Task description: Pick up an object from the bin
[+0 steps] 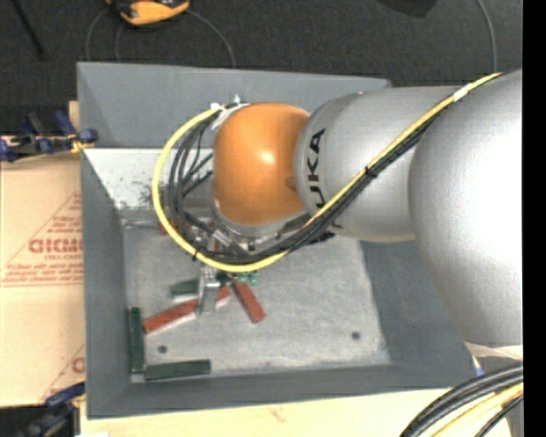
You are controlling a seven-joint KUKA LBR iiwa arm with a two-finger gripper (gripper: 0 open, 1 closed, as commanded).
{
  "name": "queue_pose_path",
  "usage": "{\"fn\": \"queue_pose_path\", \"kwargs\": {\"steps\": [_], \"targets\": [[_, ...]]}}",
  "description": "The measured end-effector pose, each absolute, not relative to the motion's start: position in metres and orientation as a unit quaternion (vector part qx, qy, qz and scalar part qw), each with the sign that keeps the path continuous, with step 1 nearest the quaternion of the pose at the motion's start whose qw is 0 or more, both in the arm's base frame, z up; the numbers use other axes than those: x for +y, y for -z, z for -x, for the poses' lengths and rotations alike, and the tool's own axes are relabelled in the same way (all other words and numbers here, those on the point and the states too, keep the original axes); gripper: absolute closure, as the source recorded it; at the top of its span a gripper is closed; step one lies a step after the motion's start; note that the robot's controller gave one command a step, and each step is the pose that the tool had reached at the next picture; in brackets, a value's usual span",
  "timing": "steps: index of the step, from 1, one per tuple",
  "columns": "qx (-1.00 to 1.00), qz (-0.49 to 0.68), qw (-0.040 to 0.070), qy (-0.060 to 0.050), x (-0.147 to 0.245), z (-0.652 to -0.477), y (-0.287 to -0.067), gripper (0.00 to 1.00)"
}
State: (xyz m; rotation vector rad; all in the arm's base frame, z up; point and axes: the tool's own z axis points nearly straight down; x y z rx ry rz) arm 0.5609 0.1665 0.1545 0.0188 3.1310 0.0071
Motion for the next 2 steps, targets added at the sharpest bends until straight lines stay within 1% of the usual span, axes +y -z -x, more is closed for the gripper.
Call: {"fn": "queue_pose_path", "kwargs": {"steps": [1,2], "targets": [[0.999,0.042,0.002,0.001,0.168,-0.539,-0.107,0.00],[0.995,0.099,0.003,-0.001,0.135,-0.587,-0.085,1.00]]}}
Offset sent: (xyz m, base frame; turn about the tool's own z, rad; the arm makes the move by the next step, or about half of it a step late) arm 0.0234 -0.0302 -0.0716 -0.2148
